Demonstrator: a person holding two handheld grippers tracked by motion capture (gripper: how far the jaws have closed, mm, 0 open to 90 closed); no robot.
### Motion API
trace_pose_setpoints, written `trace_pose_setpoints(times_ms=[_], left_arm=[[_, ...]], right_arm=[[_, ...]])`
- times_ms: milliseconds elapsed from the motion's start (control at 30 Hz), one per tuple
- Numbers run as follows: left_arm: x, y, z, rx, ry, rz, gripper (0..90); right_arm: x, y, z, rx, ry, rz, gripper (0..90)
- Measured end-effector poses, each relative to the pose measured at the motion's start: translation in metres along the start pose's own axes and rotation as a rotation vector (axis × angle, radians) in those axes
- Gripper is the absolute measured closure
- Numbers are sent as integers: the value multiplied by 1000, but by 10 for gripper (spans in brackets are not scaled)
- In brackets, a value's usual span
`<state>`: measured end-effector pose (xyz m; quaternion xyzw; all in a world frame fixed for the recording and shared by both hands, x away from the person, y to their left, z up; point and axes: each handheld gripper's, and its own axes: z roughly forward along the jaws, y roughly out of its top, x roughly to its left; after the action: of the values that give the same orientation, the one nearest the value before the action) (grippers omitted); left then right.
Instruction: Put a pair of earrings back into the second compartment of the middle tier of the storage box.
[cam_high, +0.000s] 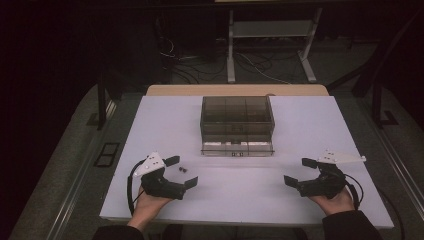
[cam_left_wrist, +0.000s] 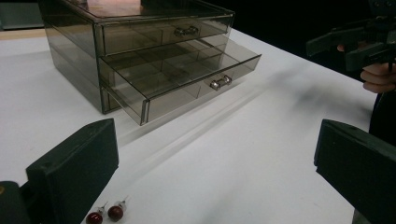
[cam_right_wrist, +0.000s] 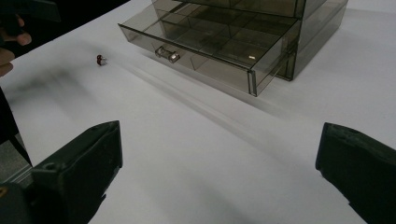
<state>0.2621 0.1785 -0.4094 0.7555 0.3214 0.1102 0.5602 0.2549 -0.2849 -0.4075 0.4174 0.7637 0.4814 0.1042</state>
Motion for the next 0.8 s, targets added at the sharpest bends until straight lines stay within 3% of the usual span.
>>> trace_pose_setpoints(times_ms=[800], left_arm=[[0, 0, -1, 3, -1, -12, 0]], right_arm=[[1, 1, 1, 17, 10, -5, 1]])
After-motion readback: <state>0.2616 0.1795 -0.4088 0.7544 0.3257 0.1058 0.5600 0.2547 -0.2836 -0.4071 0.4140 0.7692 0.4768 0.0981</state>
